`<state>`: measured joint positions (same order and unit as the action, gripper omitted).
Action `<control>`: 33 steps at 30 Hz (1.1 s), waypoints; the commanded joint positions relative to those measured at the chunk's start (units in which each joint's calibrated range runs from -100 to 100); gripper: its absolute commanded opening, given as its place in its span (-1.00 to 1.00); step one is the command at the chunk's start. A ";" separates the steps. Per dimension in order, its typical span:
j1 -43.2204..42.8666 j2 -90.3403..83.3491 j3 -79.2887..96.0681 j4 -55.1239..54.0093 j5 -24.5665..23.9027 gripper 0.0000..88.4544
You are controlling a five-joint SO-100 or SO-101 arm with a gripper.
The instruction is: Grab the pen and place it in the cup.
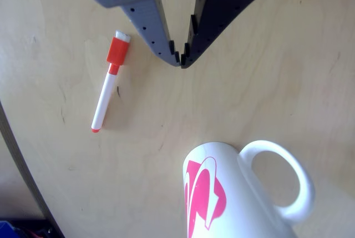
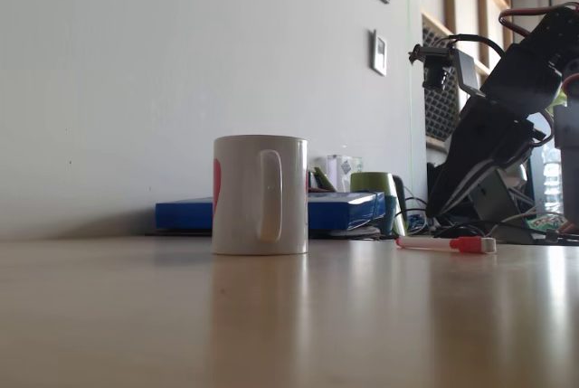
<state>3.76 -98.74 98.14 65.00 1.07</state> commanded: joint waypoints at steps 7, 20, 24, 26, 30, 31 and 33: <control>0.20 -0.27 -2.67 -0.70 -0.23 -0.98; 0.37 0.65 -3.21 -1.22 -0.39 -0.98; 2.79 2.72 -8.19 -2.42 -0.34 -0.98; 5.79 6.95 -12.17 -2.68 -0.39 -0.98; 11.71 21.06 -20.23 -6.81 -0.44 -0.98; 12.88 25.29 -22.13 -8.35 -0.76 -0.98; 15.39 33.26 -25.39 -11.45 -2.76 -0.96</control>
<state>15.79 -76.08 79.08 57.71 0.20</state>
